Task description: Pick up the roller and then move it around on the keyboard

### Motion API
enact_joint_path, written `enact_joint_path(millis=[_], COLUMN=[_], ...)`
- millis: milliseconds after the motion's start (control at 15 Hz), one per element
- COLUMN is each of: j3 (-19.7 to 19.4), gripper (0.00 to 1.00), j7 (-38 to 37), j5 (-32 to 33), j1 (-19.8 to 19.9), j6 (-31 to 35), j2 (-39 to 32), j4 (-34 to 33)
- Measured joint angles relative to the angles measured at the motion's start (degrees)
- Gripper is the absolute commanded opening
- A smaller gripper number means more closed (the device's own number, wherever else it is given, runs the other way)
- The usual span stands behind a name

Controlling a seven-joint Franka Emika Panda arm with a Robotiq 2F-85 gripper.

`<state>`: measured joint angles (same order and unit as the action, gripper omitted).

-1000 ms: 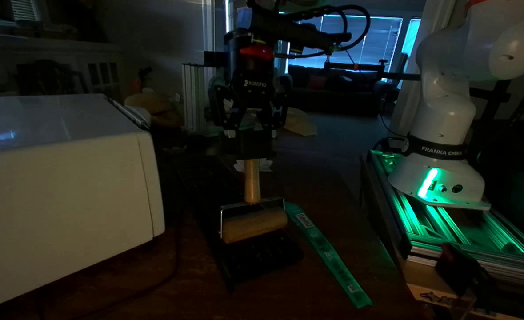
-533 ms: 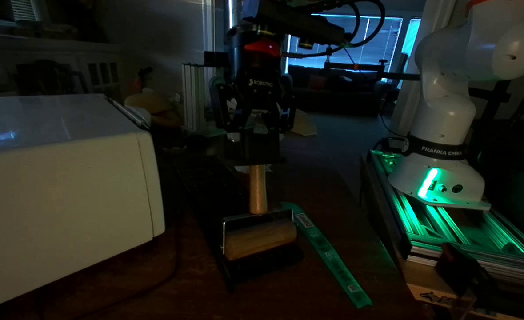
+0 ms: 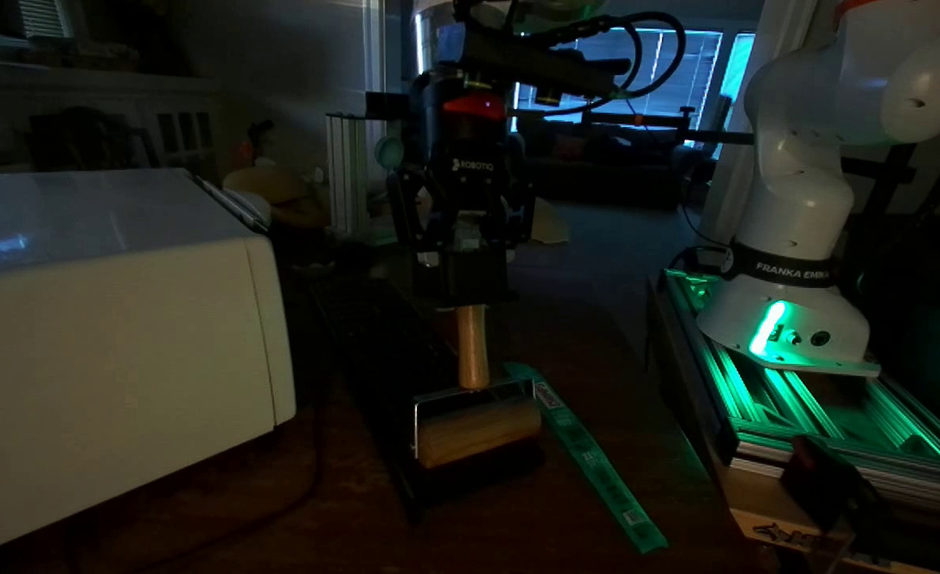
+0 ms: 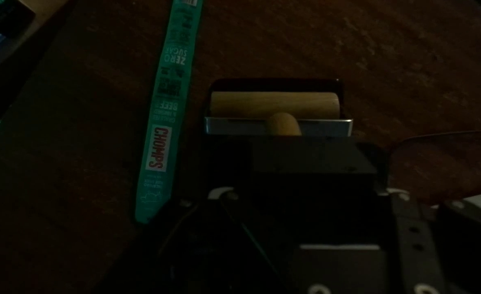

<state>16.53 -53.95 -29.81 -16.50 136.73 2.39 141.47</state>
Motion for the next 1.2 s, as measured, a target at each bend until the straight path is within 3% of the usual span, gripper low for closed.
enact_joint_path(millis=[533, 1200], j3=[-1.8, -6.0], gripper=[0.33, 0.33], j7=[-0.5, -3.6], j5=[1.2, 8.5], j1=[1.7, 6.0], j6=[-0.3, -2.9], j2=[-0.7, -2.3], j4=[-0.6, -3.9])
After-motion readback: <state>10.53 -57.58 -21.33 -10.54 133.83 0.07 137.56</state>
